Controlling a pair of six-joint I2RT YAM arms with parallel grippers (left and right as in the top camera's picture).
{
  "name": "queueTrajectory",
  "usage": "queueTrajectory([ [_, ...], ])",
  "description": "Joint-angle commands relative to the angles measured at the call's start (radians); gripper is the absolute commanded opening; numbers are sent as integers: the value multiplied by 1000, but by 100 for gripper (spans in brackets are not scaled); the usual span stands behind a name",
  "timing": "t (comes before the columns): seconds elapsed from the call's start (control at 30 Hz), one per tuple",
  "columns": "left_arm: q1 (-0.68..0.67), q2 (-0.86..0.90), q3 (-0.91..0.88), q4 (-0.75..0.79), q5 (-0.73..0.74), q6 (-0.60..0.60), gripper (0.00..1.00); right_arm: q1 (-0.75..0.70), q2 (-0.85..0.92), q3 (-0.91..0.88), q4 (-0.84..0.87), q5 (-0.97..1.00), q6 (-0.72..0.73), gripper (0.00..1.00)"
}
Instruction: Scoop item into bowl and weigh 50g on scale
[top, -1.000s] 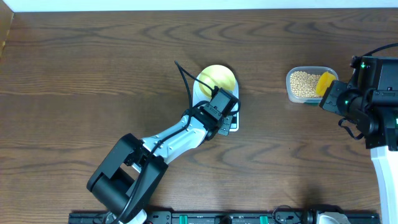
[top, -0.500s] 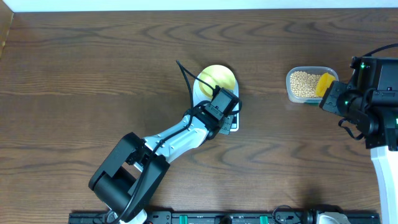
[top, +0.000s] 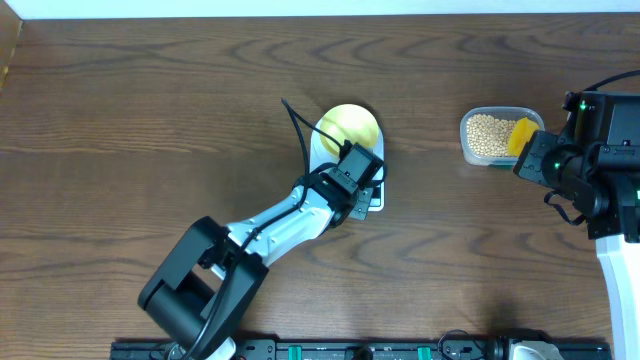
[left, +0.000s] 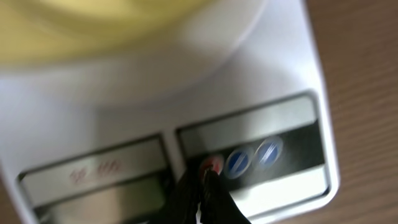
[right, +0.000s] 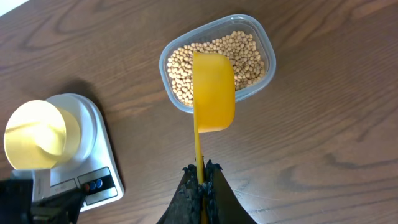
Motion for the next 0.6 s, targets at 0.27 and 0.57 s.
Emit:
queueTrajectory([
  [0.27, 13, -216, -47, -50, -6, 8, 7, -2, 4, 17, 0, -6, -11, 1],
  [0.57, 13, -117, -48, -60, 2, 0, 7, -2, 4, 17, 0, -6, -11, 1],
])
